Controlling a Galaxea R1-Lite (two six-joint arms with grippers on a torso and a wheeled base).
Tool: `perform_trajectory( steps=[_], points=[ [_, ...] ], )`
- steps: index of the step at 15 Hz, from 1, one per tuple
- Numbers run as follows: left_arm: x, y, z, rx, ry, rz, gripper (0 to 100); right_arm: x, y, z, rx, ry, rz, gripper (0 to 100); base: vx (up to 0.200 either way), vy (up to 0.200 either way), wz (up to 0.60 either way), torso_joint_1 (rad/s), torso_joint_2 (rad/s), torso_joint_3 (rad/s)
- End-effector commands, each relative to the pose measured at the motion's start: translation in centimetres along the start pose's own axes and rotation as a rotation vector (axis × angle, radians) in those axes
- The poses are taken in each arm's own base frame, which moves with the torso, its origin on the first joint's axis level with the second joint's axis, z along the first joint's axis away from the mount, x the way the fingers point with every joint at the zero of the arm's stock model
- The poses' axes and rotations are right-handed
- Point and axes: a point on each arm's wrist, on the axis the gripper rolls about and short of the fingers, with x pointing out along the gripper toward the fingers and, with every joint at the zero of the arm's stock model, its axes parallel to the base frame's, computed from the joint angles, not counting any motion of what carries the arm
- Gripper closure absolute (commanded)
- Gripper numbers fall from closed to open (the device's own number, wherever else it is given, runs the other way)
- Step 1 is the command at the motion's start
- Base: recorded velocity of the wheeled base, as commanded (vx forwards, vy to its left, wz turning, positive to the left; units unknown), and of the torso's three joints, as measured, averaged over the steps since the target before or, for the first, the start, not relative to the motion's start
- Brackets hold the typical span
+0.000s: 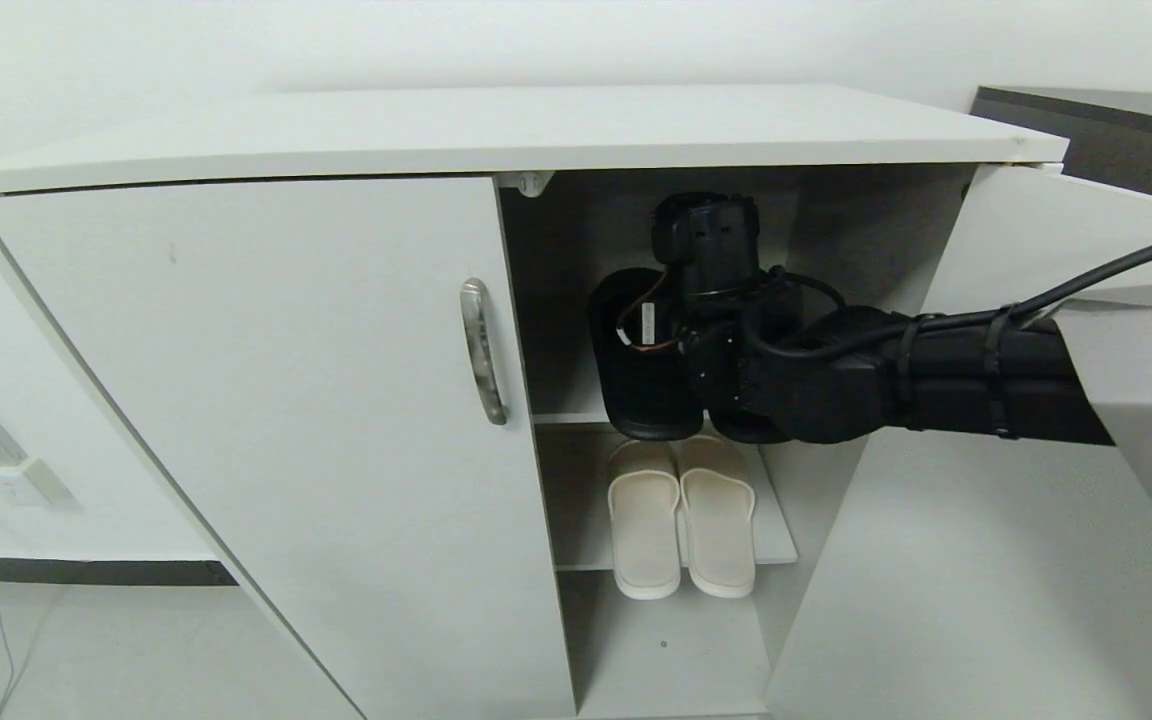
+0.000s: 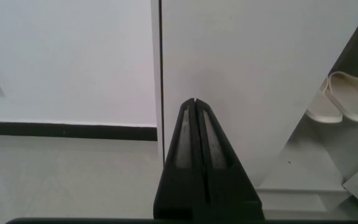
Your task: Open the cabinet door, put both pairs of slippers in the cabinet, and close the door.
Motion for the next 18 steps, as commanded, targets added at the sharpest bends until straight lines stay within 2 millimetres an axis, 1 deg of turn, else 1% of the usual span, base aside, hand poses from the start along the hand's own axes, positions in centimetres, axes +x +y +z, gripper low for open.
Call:
perform_trajectory(
  steps=[1,3,6,10,15,16,18],
  points=[
    [0.0,0.0,0.0,0.0,0.001,0.0,100,1.0,0.0,-0.2,0.004,0.001,0.012,100,0.0,0.0,0.0,0.0,0.0,0.0],
    [0.0,0.0,0.0,0.0,0.001,0.0,100,1.7,-0.3,0.1,0.011,-0.005,-0.003,100,0.0,0.0,0.0,0.0,0.0,0.0],
    [0.0,0.0,0.0,-0.002,0.001,0.002,100,2.7,-0.6,-0.2,0.03,0.006,-0.001,100,0.0,0.0,0.0,0.0,0.0,0.0],
    [0.0,0.0,0.0,-0.002,0.001,0.013,100,3.0,-0.4,-0.8,0.026,0.017,-0.001,100,0.0,0.0,0.0,0.0,0.0,0.0],
    [0.0,0.0,0.0,-0.002,0.001,0.013,100,2.7,-0.1,-1.3,0.015,0.036,0.004,100,0.0,0.0,0.0,0.0,0.0,0.0],
    [0.0,0.0,0.0,-0.002,0.003,0.013,100,2.5,-0.2,-1.3,0.013,0.048,0.003,0,0.0,0.0,0.0,0.0,0.0,0.0],
    [0.0,0.0,0.0,-0.002,0.003,0.013,100,1.8,-0.2,-1.1,0.018,0.057,0.01,0,0.0,0.0,0.0,0.0,0.0,0.0]
  ],
)
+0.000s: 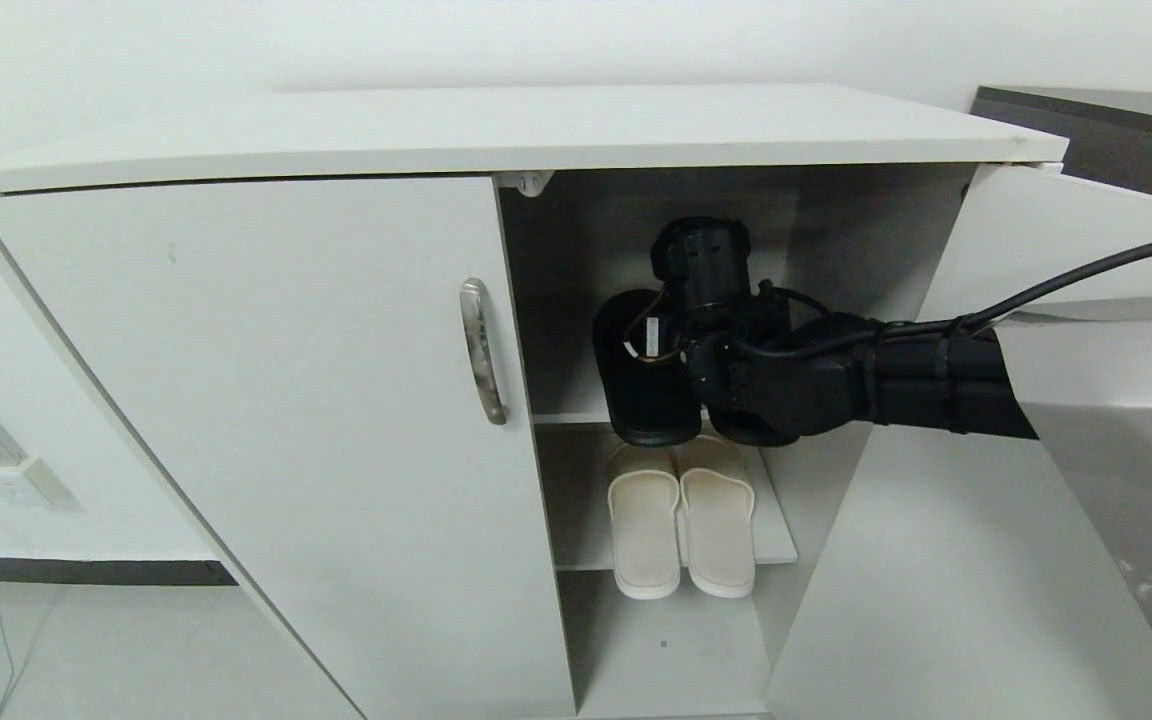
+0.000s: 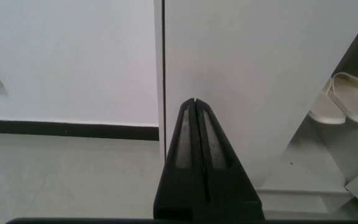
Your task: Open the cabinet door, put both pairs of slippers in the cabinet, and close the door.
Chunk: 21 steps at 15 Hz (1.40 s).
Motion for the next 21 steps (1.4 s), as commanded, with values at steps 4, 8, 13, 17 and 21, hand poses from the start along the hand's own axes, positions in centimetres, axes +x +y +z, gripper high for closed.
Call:
perform_trajectory(
  steps=[4,8,13,17,21],
  points=[
    [0.0,0.0,0.0,0.0,0.001,0.0,100,-3.9,-0.5,0.9,-0.013,0.01,0.031,0,0.0,0.0,0.0,0.0,0.0,0.0],
    [0.0,0.0,0.0,0.0,0.001,0.0,100,-9.0,-1.4,1.0,-0.02,-0.008,0.066,0,0.0,0.0,0.0,0.0,0.0,0.0],
    [0.0,0.0,0.0,0.001,0.001,-0.001,100,-15.6,-3.4,-0.5,-0.037,-0.008,0.158,0,0.0,0.0,0.0,0.0,0.0,0.0],
    [0.0,0.0,0.0,0.001,0.003,-0.003,100,-19.0,-6.4,-2.3,-0.027,-0.036,0.229,0,0.0,0.0,0.0,0.0,0.0,0.0],
    [0.0,0.0,0.0,0.001,0.003,-0.006,100,-19.3,-6.7,-2.4,-0.026,-0.041,0.254,100,0.0,0.0,0.0,0.0,0.0,0.0]
  ],
)
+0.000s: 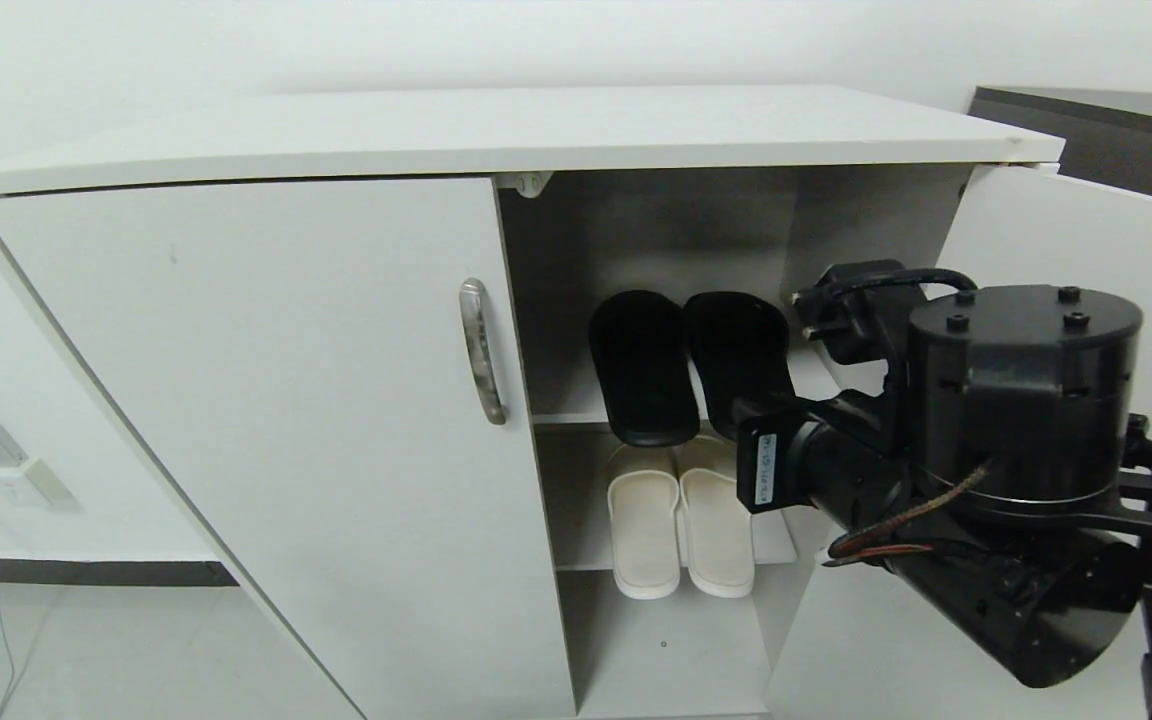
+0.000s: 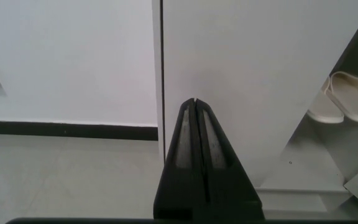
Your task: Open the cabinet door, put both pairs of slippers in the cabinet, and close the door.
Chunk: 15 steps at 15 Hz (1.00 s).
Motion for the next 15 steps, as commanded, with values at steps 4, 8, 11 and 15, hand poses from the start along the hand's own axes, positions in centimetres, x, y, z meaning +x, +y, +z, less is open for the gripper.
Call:
perform_trajectory(
  steps=[4,8,11,15],
  points=[
    [0.0,0.0,0.0,0.0,0.001,0.0,100,-0.7,0.2,-0.1,-0.004,0.0,0.025,100,0.0,0.0,0.0,0.0,0.0,0.0],
    [0.0,0.0,0.0,0.0,0.001,0.0,100,-0.7,0.7,-0.5,-0.011,0.01,0.037,100,-0.2,0.0,0.0,0.005,0.0,0.001],
    [0.0,0.0,0.0,0.0,0.001,0.0,100,-0.6,0.8,-0.6,-0.013,0.013,0.036,100,-0.2,0.0,0.0,0.001,0.0,0.004],
    [0.0,0.0,0.0,0.0,0.001,0.0,100,-0.5,0.8,-0.9,-0.016,0.017,0.037,100,-0.2,0.0,0.0,0.001,0.0,0.004]
  ],
)
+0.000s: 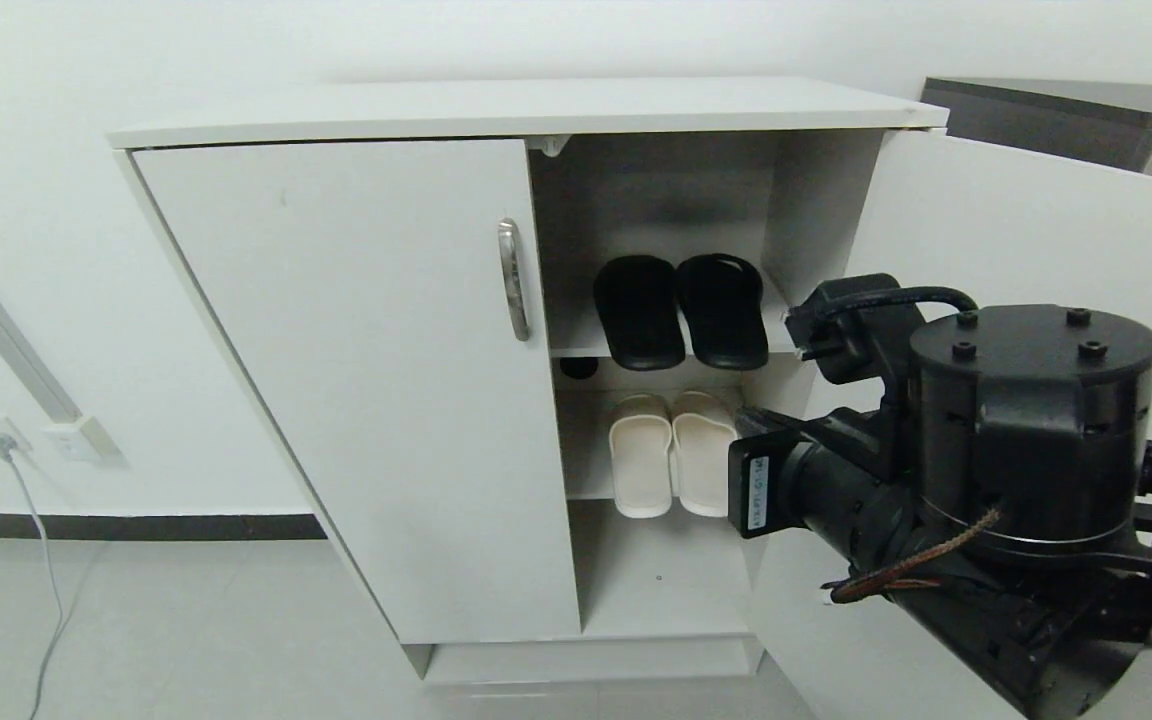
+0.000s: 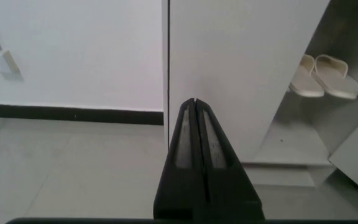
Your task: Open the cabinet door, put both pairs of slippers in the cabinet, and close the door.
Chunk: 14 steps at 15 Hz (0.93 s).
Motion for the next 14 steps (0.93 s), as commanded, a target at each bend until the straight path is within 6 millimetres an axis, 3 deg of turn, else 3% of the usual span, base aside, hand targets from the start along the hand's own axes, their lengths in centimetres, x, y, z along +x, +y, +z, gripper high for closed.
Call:
perform_trajectory(
  steps=[1,7,14],
  points=[
    [0.0,0.0,0.0,-0.001,0.002,0.0,100,0.3,0.1,-0.5,-0.009,0.012,0.0,100,-0.2,0.0,0.0,0.007,0.0,-0.002],
    [0.0,0.0,0.0,-0.001,0.002,0.0,100,0.8,0.1,-1.5,-0.013,0.023,0.025,100,-0.2,0.0,0.0,0.0,0.0,0.002],
    [0.0,0.0,0.0,-0.001,0.002,0.002,100,1.2,-0.6,-2.4,-0.05,0.046,0.036,100,0.0,0.0,0.0,0.0,0.0,0.0]
  ],
)
